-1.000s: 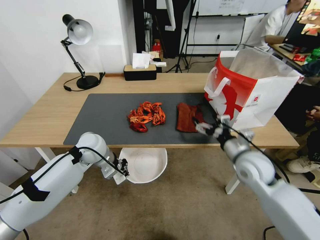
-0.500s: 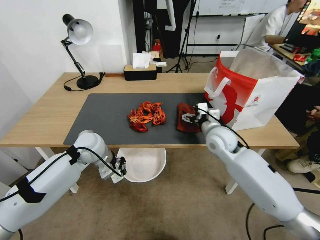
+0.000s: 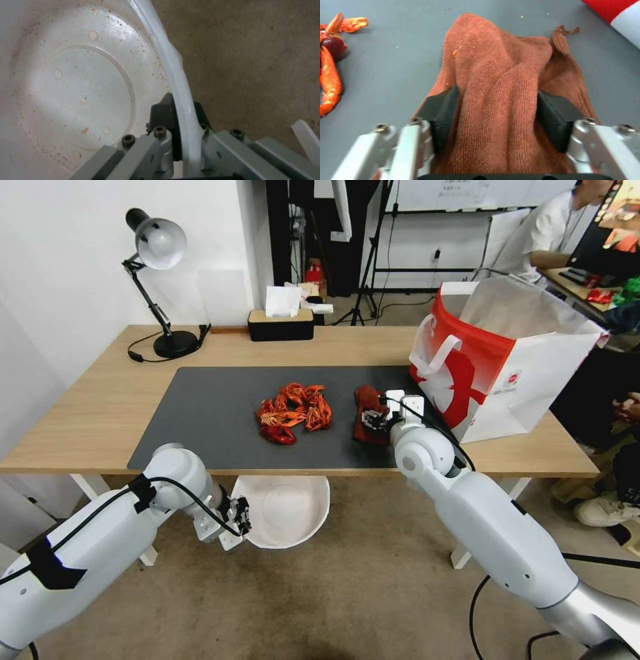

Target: Sweep shrimp from table into container with towel, then put container into takeout bag.

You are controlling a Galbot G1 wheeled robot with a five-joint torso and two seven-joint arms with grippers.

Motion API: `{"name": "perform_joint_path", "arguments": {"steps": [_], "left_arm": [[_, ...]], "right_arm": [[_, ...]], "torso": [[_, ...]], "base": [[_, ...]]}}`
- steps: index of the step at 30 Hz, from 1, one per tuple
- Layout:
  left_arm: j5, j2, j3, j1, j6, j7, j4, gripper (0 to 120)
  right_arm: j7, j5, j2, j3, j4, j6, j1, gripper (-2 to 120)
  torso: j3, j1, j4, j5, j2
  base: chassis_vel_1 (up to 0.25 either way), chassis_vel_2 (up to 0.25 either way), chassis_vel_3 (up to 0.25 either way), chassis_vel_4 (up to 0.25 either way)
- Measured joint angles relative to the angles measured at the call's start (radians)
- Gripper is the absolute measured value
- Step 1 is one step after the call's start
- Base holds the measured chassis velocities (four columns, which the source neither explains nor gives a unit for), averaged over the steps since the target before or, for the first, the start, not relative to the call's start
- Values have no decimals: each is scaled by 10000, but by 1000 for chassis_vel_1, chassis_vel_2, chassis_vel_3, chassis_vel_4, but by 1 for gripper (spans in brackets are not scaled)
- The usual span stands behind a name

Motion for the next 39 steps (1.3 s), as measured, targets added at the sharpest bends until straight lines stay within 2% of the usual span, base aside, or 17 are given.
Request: {"name": "perform_joint_path", "arguments": {"steps": [1, 4, 7, 10, 11, 14, 15, 16, 19, 20, 22, 23, 25, 26, 28, 35, 39], "left_arm": [[0, 0, 0, 0, 0, 0, 0, 0], [-11, -28, -26, 26, -32, -115, 9, 0], [-17, -12, -26, 31, -35, -131, -6, 0], [-41, 40, -25, 29, -36, -139, -78, 0], [-41, 40, -25, 29, -36, -139, -78, 0], [-47, 55, -25, 18, -57, -153, -83, 0], [-47, 62, -34, 20, -72, -173, -84, 0], [-47, 62, -34, 20, -72, -173, -84, 0], [-36, 112, -71, 69, -105, -197, -123, 0], [-36, 112, -71, 69, -105, -197, -123, 0], [-13, 138, -152, 127, -130, -182, -126, 0], [-13, 138, -152, 127, -130, -182, -126, 0], [19, 163, -204, 144, -152, -159, -134, 0], [19, 163, -204, 144, -152, -159, -134, 0], [90, 176, -194, 131, -187, -139, -176, 0], [385, 302, 167, 46, -461, -96, -28, 0], [420, 305, 377, -69, -494, -101, 58, 0]], "right_arm": [[0, 0, 0, 0, 0, 0, 0, 54], [-129, 27, 14, 55, 9, 62, -120, 39], [-235, 32, 1, 67, 13, 122, -149, 35], [-901, 39, -179, 99, 34, 443, -166, 20], [-901, 39, -179, 99, 34, 443, -166, 20], [-2155, -154, -399, 165, -26, 919, 41, 8], [-2780, -322, -504, 175, -95, 1290, 221, 7], [-2780, -322, -504, 175, -95, 1290, 221, 7], [-4543, -948, -824, -108, -584, 1880, 947, 7], [-4543, -948, -824, -108, -584, 1880, 947, 7], [-6706, -2015, -1064, -739, -1823, 2749, 2073, 7], [-6706, -2015, -1064, -739, -1823, 2749, 2073, 7], [-8730, -2860, -1147, -1673, -3104, 3629, 3369, 7], [-8730, -2860, -1147, -1673, -3104, 3629, 3369, 7], [-10010, -3485, -1025, -2452, -4010, 4095, 4403, 7], [-12086, -5369, -25, -3510, -6327, 4879, 5905, 7], [-12159, -5696, 275, -3584, -6694, 4940, 6015, 7]], "torso": [[0, 0, 0, 0, 0], [-1, -1, 2, 0, 1], [-1, -1, 3, 0, 1], [0, 0, -4, 1, 0], [0, 0, -4, 1, 0], [1, 0, -5, 3, 0], [1, 0, -4, 2, 0], [1, 0, -4, 2, 0], [2, 0, -1, 3, 0], [2, 0, -1, 3, 0], [0, 0, -2, -5, 1], [0, 0, -2, -5, 1], [2, 2, 0, 3, -1], [2, 2, 0, 3, -1], [2, 1, 2, -3, -1], [3, 3, 2, 3, -2], [2, 3, 2, -2, -2]], "base": [[0, 0, 0, 0], [0, 0, 0, 0], [0, 0, 0, 0], [0, 0, 0, 0], [0, 0, 0, 0], [0, 0, 0, 0], [0, 0, 0, 0], [0, 0, 0, 0], [0, 0, 0, 0], [0, 0, 0, 0], [0, 0, 0, 0], [0, 0, 0, 0], [0, 0, 0, 0], [0, 0, 0, 0], [0, 0, 0, 0], [0, 0, 0, 0], [0, 0, 0, 0]]}}
